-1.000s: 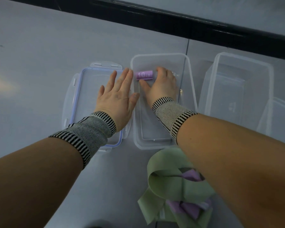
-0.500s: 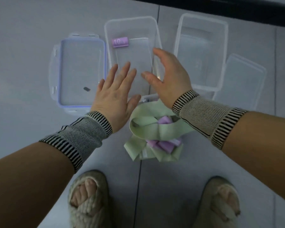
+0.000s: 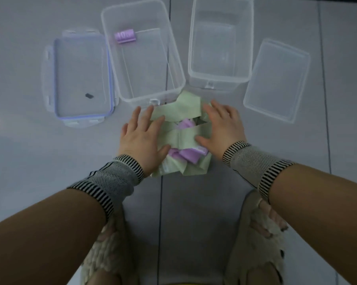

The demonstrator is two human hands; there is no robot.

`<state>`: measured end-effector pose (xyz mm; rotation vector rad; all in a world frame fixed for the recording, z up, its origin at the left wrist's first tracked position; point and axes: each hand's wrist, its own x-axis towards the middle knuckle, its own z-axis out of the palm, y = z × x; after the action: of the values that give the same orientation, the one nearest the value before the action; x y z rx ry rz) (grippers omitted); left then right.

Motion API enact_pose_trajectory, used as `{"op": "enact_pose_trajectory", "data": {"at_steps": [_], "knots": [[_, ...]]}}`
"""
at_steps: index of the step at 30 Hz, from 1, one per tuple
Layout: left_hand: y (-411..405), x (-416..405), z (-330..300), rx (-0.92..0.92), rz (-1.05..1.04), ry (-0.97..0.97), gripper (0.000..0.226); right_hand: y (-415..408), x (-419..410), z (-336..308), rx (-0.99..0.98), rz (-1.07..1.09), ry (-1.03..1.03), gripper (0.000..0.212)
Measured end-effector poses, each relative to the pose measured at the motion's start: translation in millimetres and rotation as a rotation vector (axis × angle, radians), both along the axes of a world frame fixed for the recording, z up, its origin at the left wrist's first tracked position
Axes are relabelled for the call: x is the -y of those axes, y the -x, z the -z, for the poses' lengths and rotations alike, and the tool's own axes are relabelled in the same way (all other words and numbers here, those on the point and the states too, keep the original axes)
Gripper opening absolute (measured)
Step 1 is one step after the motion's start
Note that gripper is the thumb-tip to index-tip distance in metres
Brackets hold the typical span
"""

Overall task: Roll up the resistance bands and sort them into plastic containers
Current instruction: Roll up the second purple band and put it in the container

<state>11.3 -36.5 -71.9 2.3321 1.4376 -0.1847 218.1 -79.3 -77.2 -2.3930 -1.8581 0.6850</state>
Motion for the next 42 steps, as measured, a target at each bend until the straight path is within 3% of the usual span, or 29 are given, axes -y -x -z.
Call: {"op": "enact_pose_trajectory", "data": {"at_steps": [2, 5, 9, 13, 15, 18, 20, 22, 25, 28, 30, 32, 37, 42], "knots": [[0, -2, 3, -0.06, -0.042, 0.056, 0.08, -2, -5, 7, -0.009, 0.026, 0.07, 0.091], [2, -2, 2, -0.041, -0.123, 0.13, 0.075, 2, -7, 11, -0.035, 0.034, 0.057, 0.083], [-2, -5, -3, 0.185, -0.178, 0.011, 0.037, 4, -1, 7, -0.114, 0.012, -0.059, 0.082], [-27, -6, -26, 0.436, -0.073, -0.043, 0.03, 8, 3, -6, -0.27, -0.053, -0.159, 0.09], [-41, -4, -38, 0.503, -0.028, -0.029, 0.027, 8, 1, -12, -0.304, -0.013, -0.246, 0.08], [-56, -3, -47, 0.557, -0.012, 0.085, 0.029, -2, -4, -22, -0.267, 0.061, -0.352, 0.042], [-58, -7, -44, 0.533, 0.002, 0.119, 0.038, -16, -6, -26, -0.191, 0.129, -0.385, 0.023], [-52, -10, -34, 0.447, -0.003, 0.095, 0.046, -31, -7, -29, -0.091, 0.247, -0.375, 0.02], [-39, -9, -20, 0.239, -0.031, 0.035, 0.05, -44, -2, -24, 0.098, 0.311, -0.138, 0.049], [-30, -4, -11, 0.123, -0.04, 0.02, 0.052, -38, 9, -13, 0.037, 0.149, 0.201, 0.104], [-29, -2, -8, 0.09, -0.061, 0.048, 0.055, -30, 16, -7, -0.026, 0.046, 0.23, 0.116], [-30, -2, -6, 0.066, -0.087, 0.109, 0.056, -23, 20, -5, -0.067, -0.006, 0.16, 0.107], [-32, -3, -6, 0.044, -0.128, 0.242, 0.05, -15, 21, 0, -0.111, -0.039, -0.257, 0.045], [-31, 0, -4, 0.079, -0.077, 0.154, 0.049, -3, 8, -1, -0.046, -0.07, -0.122, 0.037]]}}
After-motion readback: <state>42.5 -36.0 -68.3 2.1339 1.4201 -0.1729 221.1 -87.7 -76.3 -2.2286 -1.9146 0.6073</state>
